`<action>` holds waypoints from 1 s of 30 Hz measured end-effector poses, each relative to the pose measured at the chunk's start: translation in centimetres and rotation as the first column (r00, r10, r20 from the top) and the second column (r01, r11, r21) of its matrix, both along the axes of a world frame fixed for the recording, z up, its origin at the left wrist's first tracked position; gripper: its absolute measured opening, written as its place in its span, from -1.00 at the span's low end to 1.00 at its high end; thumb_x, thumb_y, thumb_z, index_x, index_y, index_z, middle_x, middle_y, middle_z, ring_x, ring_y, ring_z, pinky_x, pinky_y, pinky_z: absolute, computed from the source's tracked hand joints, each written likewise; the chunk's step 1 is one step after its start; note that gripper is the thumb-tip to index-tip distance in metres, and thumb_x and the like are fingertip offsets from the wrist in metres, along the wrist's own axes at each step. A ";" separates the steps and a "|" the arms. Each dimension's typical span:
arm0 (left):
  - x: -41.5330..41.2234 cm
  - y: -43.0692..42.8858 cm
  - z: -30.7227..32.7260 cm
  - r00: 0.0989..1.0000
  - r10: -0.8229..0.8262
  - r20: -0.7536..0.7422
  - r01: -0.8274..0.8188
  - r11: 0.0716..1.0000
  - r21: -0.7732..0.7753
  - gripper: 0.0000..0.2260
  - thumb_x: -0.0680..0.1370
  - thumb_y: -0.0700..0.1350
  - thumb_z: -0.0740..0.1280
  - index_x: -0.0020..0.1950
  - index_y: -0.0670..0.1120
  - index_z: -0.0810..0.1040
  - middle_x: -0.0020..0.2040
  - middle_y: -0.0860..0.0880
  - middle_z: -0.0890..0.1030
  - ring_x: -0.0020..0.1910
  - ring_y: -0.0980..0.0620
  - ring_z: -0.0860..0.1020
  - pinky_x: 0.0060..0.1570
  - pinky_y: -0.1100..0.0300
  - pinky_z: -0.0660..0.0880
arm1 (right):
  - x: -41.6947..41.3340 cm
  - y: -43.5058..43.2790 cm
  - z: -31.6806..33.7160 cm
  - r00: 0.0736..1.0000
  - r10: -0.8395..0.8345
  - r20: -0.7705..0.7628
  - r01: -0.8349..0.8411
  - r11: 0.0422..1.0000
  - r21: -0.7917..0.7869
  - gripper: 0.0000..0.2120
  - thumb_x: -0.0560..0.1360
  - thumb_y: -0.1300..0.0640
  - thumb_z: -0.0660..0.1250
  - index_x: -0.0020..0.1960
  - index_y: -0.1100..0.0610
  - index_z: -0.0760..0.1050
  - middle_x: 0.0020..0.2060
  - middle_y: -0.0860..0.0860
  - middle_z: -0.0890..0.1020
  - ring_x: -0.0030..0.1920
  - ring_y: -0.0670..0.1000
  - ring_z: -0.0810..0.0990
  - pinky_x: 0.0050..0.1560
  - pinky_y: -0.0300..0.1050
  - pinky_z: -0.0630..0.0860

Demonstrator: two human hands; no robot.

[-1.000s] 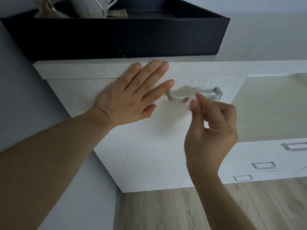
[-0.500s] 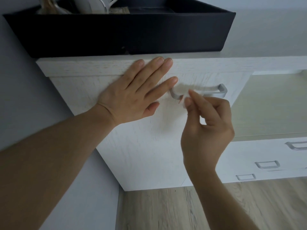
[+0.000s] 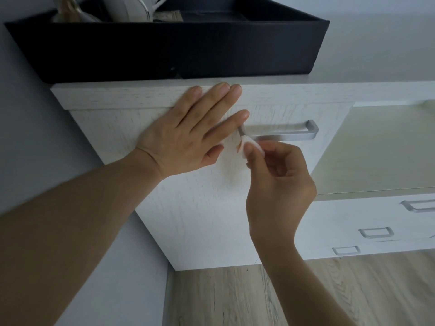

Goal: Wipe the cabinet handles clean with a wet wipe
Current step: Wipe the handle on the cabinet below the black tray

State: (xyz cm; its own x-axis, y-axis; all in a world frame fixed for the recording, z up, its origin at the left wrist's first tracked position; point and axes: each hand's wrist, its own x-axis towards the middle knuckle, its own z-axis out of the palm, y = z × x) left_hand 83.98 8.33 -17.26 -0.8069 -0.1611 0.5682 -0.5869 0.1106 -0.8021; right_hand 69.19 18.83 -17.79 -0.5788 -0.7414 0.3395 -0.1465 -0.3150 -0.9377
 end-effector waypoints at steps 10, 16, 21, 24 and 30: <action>0.1 0.0 0.0 1.000 0.000 -0.001 0.000 1.000 0.004 -0.37 0.61 0.13 0.02 0.56 -0.18 -0.04 0.50 -0.35 -0.18 0.50 -0.26 -0.16 0.46 -0.08 -0.05 | -0.6 0.6 0.4 0.999 -0.033 0.009 0.033 0.999 -0.009 -0.82 0.43 0.14 0.44 -0.21 -0.08 0.48 -0.28 -0.11 0.64 -0.22 -0.10 0.63 -0.15 -0.30 0.55; 0.0 0.0 0.0 1.000 0.003 0.011 -0.003 1.000 -0.012 -0.38 0.62 0.15 0.02 0.56 -0.18 -0.01 0.50 -0.34 -0.15 0.49 -0.26 -0.12 0.45 -0.07 0.02 | -0.2 0.0 0.4 0.999 0.042 0.028 -0.043 0.999 0.003 -0.83 0.43 0.13 0.44 -0.22 -0.07 0.49 -0.26 -0.10 0.65 -0.21 -0.09 0.63 -0.12 -0.28 0.55; 0.1 -0.2 -0.1 1.000 -0.010 -0.001 0.010 1.000 -0.021 -0.38 0.61 0.12 0.04 0.56 -0.19 -0.01 0.51 -0.33 -0.15 0.50 -0.25 -0.14 0.46 -0.09 -0.03 | -1.3 -0.1 0.5 0.997 -0.062 0.056 0.063 0.998 -0.011 -0.83 0.45 0.15 0.42 -0.22 -0.05 0.47 -0.27 -0.08 0.65 -0.21 -0.09 0.64 -0.11 -0.23 0.57; 0.1 -0.3 -0.2 1.000 -0.022 -0.006 0.021 1.000 -0.022 -0.38 0.60 0.12 0.05 0.55 -0.19 0.00 0.51 -0.32 -0.15 0.50 -0.25 -0.14 0.46 -0.10 -0.04 | -2.9 -0.4 0.5 0.987 -0.149 0.059 0.150 0.989 -0.012 -0.86 0.45 0.14 0.42 -0.19 -0.01 0.47 -0.27 -0.08 0.64 -0.21 -0.06 0.65 -0.11 -0.17 0.59; 0.1 -0.4 -0.2 1.000 -0.022 -0.008 0.022 0.999 -0.029 -0.38 0.60 0.12 0.06 0.55 -0.19 0.01 0.51 -0.33 -0.14 0.50 -0.26 -0.14 0.46 -0.11 -0.07 | -5.3 -0.9 0.8 0.954 -0.277 0.118 0.280 0.960 -0.012 -0.95 0.49 0.14 0.37 -0.08 0.09 0.52 -0.25 -0.05 0.61 -0.27 -0.05 0.63 -0.16 -0.25 0.55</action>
